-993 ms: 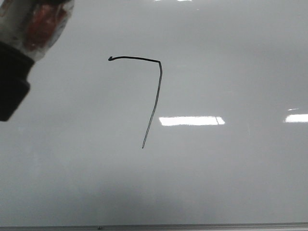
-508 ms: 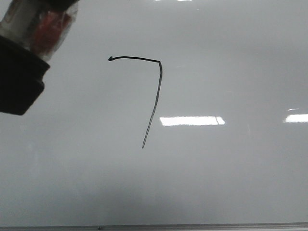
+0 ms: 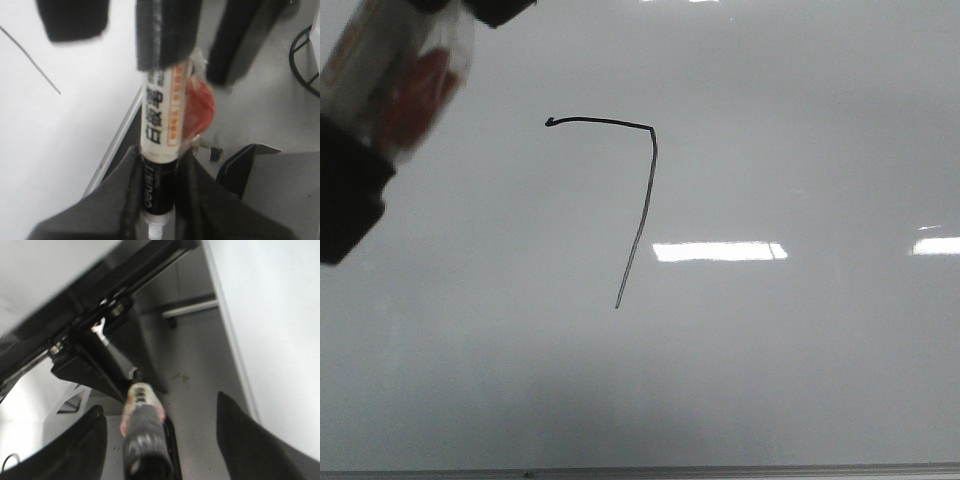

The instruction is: Write number 7 on whiteboard

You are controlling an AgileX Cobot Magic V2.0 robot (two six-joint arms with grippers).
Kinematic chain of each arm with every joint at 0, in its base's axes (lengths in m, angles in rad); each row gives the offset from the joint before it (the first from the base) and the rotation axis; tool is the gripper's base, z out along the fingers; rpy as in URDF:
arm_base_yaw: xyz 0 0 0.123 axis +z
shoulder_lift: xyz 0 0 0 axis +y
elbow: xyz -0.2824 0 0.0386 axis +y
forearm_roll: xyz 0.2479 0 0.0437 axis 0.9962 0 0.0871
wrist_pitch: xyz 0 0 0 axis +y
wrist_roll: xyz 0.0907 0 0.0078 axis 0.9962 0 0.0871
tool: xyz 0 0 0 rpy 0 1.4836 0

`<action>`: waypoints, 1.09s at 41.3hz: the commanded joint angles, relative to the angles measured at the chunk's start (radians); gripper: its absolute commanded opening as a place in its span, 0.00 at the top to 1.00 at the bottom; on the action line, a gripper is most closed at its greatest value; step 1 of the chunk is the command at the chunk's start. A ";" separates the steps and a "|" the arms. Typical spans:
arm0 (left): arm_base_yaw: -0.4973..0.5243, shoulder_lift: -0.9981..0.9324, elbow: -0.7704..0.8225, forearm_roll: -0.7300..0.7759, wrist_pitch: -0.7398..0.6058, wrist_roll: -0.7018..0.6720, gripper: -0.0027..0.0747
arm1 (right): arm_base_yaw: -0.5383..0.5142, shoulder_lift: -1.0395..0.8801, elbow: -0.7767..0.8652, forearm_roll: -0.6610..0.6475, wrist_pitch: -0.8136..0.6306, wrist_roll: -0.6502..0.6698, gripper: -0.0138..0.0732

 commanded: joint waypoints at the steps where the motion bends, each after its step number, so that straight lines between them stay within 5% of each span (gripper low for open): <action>1: 0.046 0.017 -0.025 0.047 0.005 -0.114 0.99 | -0.061 -0.078 -0.021 0.023 -0.065 0.008 0.28; 10: 0.437 0.032 -0.024 0.372 0.033 -0.360 0.99 | -0.354 -0.347 0.267 0.023 -0.218 0.065 0.43; 16: 0.750 0.032 -0.009 0.377 -0.057 -0.360 0.99 | -0.579 -0.577 0.533 0.023 -0.350 0.125 0.53; 22: 0.932 0.039 0.045 0.361 -0.207 -0.360 0.99 | -0.696 -0.756 0.706 0.025 -0.416 0.133 0.71; 29: 1.039 0.099 0.065 0.267 -0.319 -0.360 0.99 | -0.714 -0.887 0.805 0.025 -0.506 0.133 0.92; 45: 1.055 0.426 0.065 0.237 -0.731 -0.360 0.99 | -0.714 -0.931 0.829 0.025 -0.527 0.133 0.92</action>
